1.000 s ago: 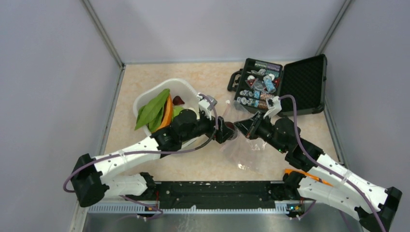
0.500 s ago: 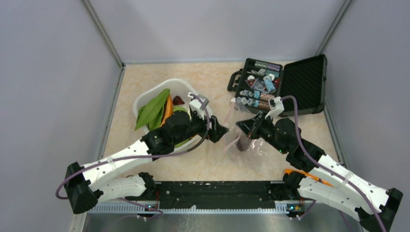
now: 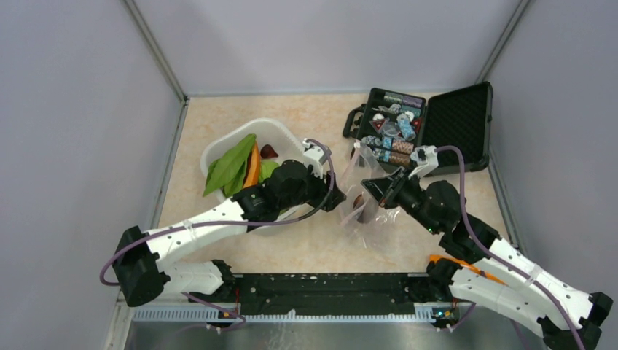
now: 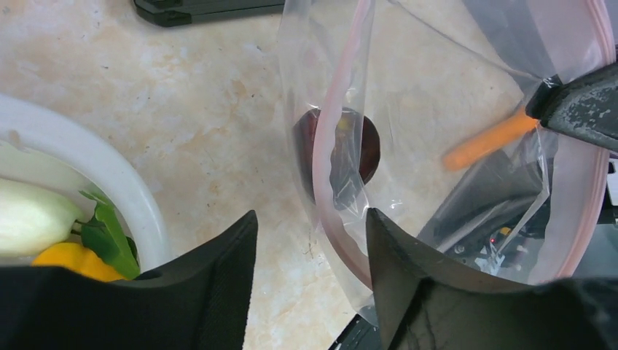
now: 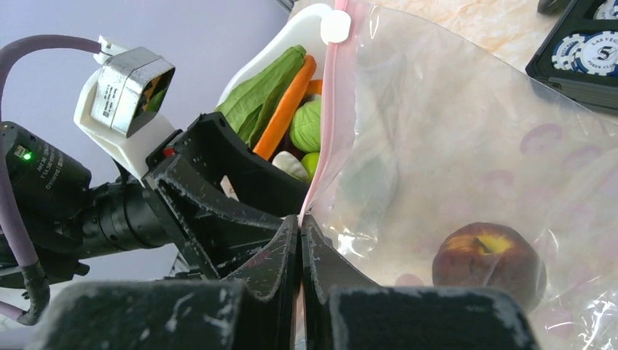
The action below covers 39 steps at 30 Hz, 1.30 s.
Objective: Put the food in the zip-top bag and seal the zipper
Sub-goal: Adjust the zipper food storage bag at the center of the board.
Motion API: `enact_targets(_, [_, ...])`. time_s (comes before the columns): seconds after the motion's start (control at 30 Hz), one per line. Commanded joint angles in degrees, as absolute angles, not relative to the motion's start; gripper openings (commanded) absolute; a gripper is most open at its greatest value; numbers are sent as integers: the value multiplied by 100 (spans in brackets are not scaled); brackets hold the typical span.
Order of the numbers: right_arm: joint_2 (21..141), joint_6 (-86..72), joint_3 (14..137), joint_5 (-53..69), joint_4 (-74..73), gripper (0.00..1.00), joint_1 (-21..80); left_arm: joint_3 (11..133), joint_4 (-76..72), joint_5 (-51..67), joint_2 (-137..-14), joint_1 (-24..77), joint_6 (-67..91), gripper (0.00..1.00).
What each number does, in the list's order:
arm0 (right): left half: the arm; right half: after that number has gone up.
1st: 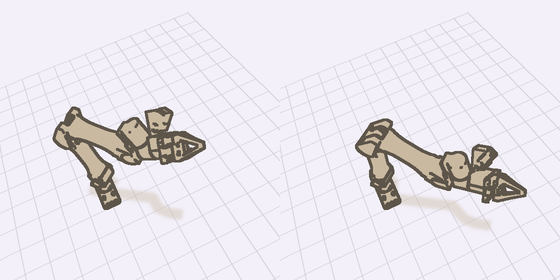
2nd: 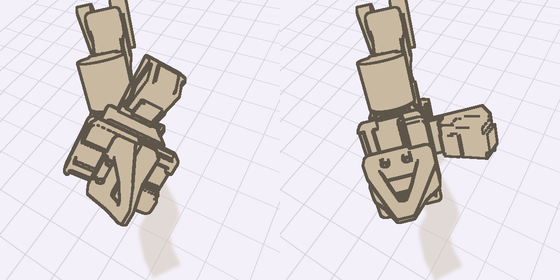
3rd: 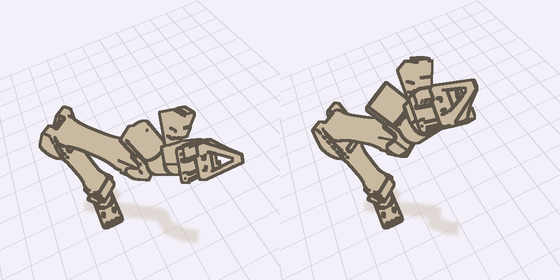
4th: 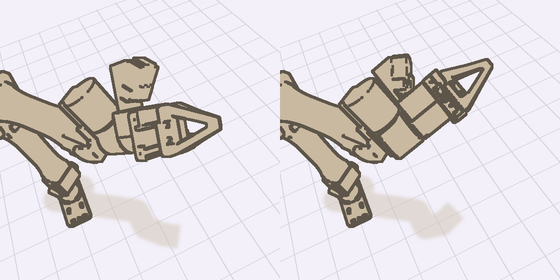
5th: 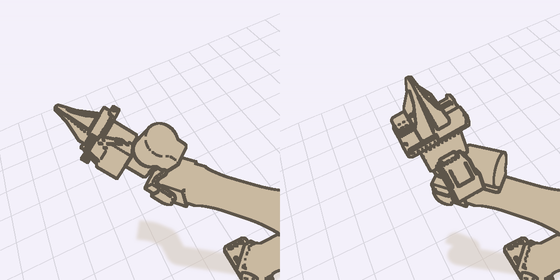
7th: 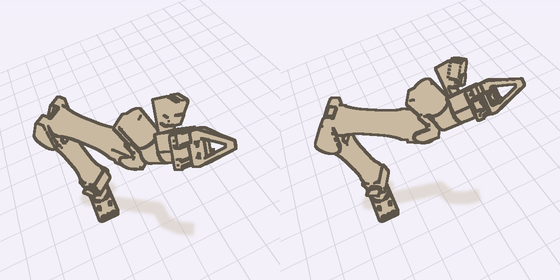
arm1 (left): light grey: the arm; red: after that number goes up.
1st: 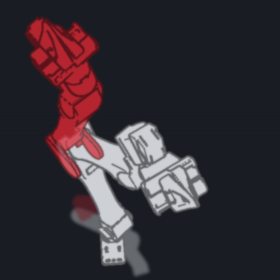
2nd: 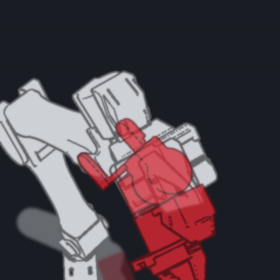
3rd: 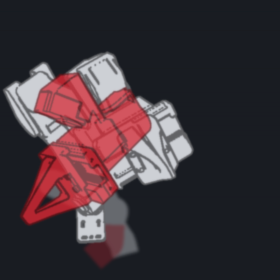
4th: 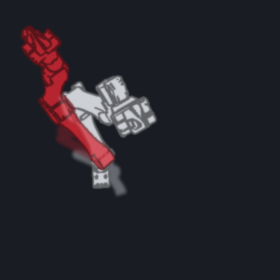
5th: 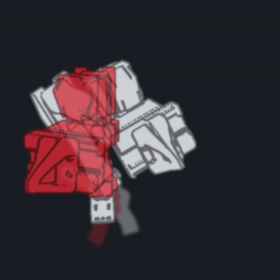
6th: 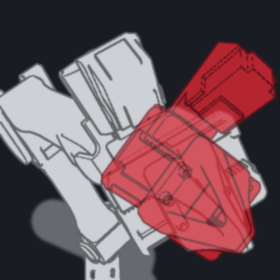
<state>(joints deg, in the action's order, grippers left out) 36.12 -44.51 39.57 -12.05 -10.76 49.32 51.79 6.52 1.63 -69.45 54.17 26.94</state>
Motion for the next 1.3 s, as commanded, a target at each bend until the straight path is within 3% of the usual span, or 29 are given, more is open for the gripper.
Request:
enact_targets(0.0, [3526, -4333, 4090, -1262, -938, 0, 4922, 5459, 388, 378, -6926, 5440, 2724, 51])
enact_targets(0.2, [3695, -4171, 4058, -1238, -964, 0, 4922, 5631, 436, 387, -6915, 5420, 2539, 19])
enact_targets(0.37, [3933, -3842, 4329, -1274, -1163, 0, 4922, 5889, 540, 409, -6951, 5388, 2342, 0])
enact_targets(0.73, [4064, -3183, 4969, -1858, -1816, 0, 4926, 6129, 916, -473, -6857, 5362, 1793, 0])
enact_targets(0.77, [4081, -3119, 4988, -1823, -1812, 0, 4927, 6133, 899, -390, -6879, 5361, 1786, 9])
enact_targets(0.8, [4098, -3096, 4999, -1779, -1825, 0, 4922, 6126, 854, -300, -6922, 5361, 1806, 30])
enact_targets(0.83, [4110, -3092, 5009, -1729, -1829, 0, 4922, 6119, 799, -175, -6964, 5361, 1855, 38])
enact_targets(0.9, [4130, -3117, 4959, -1553, -1789, 0, 4922, 6090, 640, 116, -7050, 5361, 1955, 37])
enact_targets(0.97, [4122, -3144, 4883, -1358, -1700, 0, 4922, 6102, 530, 282, -7166, 5354, 2086, 54])
enact_targets(1.17, [4131, -3214, 4801, -1257, -1651, 0, 4922, 6120, 337, 822, -7421, 5322, 2238, 49])
enact_targets(1.27, [4131, -3233, 4791, -1311, -1657, 0, 4924, 6169, 488, 842, -7453, 5302, 2238, 28])
